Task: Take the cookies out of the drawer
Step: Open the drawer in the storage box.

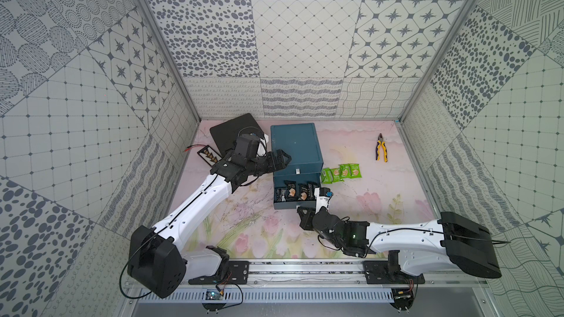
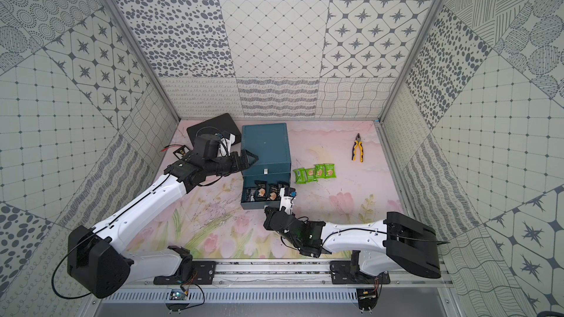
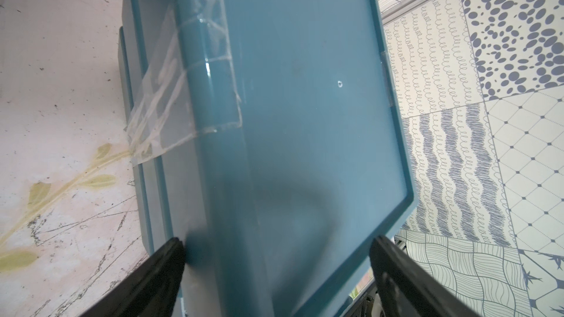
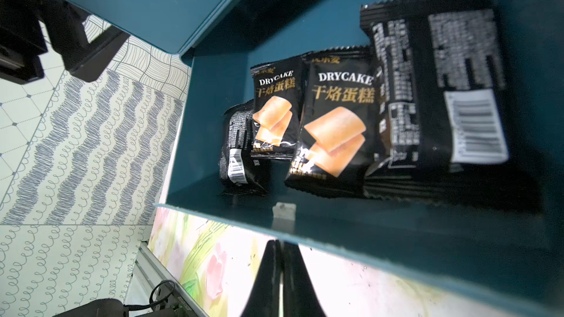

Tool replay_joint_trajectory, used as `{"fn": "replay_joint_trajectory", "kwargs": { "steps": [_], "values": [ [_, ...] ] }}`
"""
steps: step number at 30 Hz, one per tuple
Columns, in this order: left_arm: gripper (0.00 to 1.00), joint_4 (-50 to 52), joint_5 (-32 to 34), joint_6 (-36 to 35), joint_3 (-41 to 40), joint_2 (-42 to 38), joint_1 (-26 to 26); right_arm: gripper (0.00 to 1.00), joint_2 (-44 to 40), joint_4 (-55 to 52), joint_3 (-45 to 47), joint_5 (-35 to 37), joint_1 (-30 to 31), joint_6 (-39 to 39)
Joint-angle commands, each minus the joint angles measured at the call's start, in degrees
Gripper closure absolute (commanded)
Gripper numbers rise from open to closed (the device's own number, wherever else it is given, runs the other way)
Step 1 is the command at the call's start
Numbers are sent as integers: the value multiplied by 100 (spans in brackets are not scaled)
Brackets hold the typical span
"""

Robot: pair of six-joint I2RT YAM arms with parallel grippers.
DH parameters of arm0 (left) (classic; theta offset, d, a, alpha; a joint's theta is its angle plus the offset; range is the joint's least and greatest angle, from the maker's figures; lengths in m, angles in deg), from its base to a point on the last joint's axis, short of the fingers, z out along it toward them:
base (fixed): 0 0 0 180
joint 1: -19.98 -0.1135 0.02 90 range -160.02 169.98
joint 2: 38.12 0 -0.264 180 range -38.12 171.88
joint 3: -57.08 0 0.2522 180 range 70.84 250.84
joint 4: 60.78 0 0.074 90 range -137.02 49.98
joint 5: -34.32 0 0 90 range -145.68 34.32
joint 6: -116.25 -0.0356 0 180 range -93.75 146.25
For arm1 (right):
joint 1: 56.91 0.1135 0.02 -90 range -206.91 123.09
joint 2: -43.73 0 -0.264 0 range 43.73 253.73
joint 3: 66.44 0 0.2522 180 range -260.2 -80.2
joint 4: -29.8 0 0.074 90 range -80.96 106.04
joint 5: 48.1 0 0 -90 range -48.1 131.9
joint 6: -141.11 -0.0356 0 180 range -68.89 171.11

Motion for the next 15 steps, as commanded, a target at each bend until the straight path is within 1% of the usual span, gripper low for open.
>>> {"fn": "replay_joint_trajectory", "kwargs": {
  "steps": [1, 6, 7, 9, 11, 12, 14, 15],
  "values": [
    [1, -300, -178, -26, 93, -59, 80, 100, -139, -103, -59, 17, 115, 71],
    [1, -307, -236, -2, 85, -20, 80, 100, -122, -100, -56, 21, 153, 58],
    [1, -305, -229, 2, 80, -24, 90, 98, -120, -104, -56, 29, 153, 63],
    [1, -289, -219, -9, 78, -50, 88, 88, -109, -103, -57, 38, 149, 58],
    [2, -265, -208, -16, 77, -79, 86, 80, -113, -121, -68, 63, 161, 68],
    [2, -246, -189, -24, 77, -109, 87, 75, -138, -187, -85, 123, 173, 52],
    [1, -208, -162, -70, 79, -134, 80, 54, -197, -334, -112, 270, 222, 48],
    [2, -140, -148, -148, 87, -149, 88, 49, -246, -419, -138, 294, 223, 66]
  ]
}}
